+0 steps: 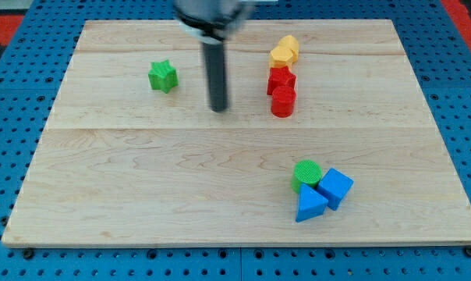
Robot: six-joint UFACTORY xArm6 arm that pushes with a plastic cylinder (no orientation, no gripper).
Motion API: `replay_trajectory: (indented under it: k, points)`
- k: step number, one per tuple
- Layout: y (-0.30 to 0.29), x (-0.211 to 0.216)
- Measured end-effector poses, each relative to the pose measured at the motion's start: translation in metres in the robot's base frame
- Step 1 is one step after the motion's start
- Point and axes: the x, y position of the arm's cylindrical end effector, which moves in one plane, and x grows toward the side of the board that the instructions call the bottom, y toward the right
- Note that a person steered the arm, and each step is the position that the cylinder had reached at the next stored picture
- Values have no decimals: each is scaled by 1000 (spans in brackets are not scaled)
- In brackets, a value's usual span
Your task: Keep the green circle at the right of the green star
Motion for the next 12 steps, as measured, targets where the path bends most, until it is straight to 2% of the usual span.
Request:
replay_trajectory:
  k: [2, 3, 4, 5, 6, 7, 9, 10, 11, 12]
  points:
    - [146, 90]
    - [190, 108]
    - [128, 162]
    - [19, 134]
    - [-38, 96]
    - [9, 123]
    - [72, 104]
    - [25, 76]
    - [8, 61]
    - [51, 62]
